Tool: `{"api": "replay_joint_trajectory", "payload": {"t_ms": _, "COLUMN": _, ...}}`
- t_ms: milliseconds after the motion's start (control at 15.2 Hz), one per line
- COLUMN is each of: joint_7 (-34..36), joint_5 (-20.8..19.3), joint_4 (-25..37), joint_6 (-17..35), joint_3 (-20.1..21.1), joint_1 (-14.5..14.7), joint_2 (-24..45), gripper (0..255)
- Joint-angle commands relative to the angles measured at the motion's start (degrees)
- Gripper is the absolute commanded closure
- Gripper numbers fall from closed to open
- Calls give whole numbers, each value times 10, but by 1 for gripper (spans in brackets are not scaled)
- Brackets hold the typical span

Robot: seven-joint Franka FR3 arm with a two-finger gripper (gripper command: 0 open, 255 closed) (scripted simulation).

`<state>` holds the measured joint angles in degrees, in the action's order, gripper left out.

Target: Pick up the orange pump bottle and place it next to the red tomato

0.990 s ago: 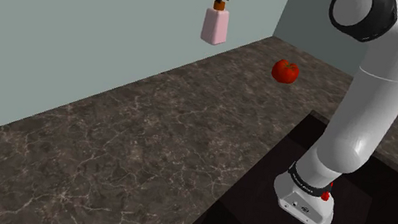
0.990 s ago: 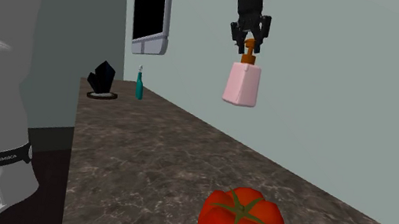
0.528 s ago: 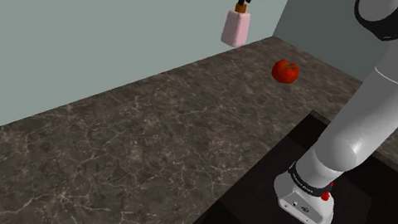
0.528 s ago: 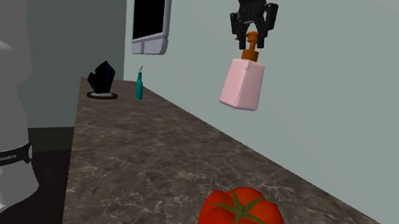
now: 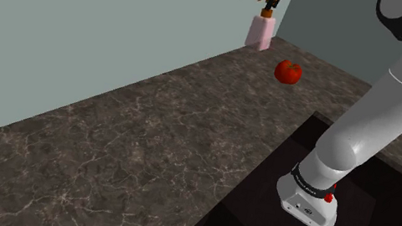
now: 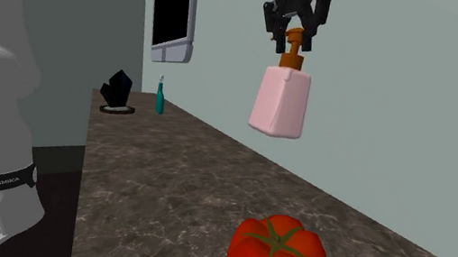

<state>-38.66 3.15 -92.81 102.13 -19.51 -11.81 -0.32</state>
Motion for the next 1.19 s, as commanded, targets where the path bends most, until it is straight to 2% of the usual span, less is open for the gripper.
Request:
{"api": "replay_joint_trajectory", "payload": {"t_ms": 0, "joint_7": -25, "joint_5": 1, "joint_4": -11, "joint_6": 1, "joint_3": -12, "joint_1": -11, "joint_2": -9, "gripper": 255}}
{"api": "replay_joint_trajectory", "payload": {"t_ms": 594, "joint_7": -148, "joint_5": 18, "joint_4": -10, "joint_6": -11, "joint_3": -76, "joint_1": -69, "joint_2": -11, "gripper": 255}}
{"api": "replay_joint_trajectory", "payload": {"t_ms": 1122, "joint_7": -271, "joint_5": 59, "joint_4": 42, "joint_6": -37, "joint_3": -137, "joint_1": -131, "joint_2": 36, "gripper": 255}}
